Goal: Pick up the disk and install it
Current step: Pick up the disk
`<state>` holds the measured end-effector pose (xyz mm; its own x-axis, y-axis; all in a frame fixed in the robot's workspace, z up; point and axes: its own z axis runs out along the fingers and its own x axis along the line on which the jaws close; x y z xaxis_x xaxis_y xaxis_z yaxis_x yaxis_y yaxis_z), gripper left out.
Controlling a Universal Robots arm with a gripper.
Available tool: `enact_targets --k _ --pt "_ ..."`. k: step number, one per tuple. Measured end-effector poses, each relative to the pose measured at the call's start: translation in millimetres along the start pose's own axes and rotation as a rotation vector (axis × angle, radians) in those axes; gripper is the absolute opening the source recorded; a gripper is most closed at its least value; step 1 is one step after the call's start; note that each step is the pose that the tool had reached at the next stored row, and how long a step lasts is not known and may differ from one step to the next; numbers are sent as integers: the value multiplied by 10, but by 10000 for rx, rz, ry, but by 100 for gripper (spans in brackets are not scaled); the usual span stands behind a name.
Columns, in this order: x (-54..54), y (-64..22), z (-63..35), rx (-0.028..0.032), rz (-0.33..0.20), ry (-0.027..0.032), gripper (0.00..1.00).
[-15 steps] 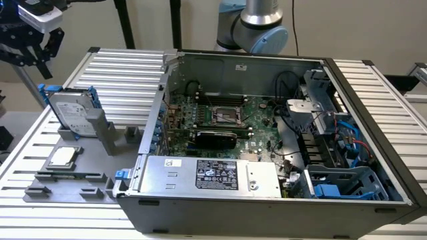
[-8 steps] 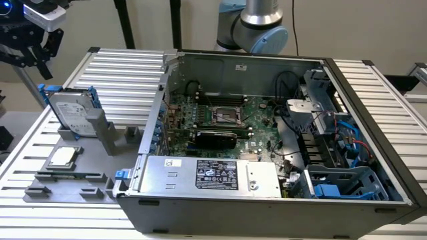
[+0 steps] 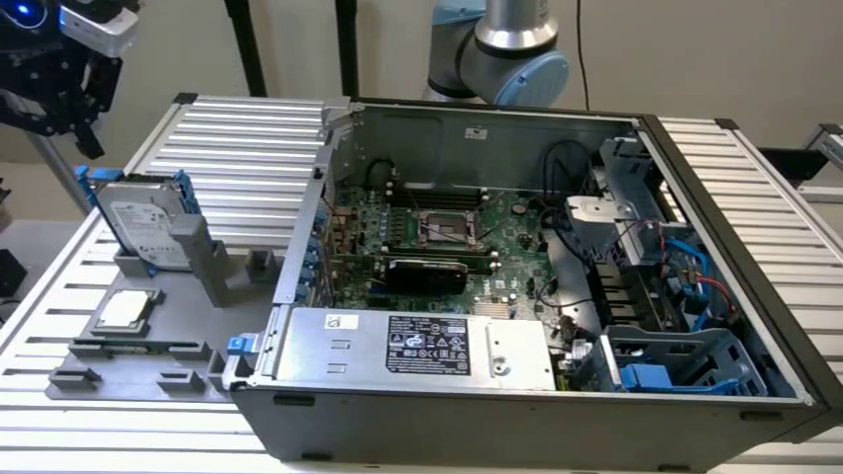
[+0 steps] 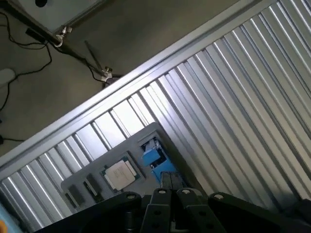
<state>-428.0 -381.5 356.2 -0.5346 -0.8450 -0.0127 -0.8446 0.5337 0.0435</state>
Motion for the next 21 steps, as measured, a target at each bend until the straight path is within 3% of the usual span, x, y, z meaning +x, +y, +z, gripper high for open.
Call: enact_targets --k 4,21 --pt "1 -1 9 -7 -724 30 0" --pt "1 -2 48 87 -3794 84 0"
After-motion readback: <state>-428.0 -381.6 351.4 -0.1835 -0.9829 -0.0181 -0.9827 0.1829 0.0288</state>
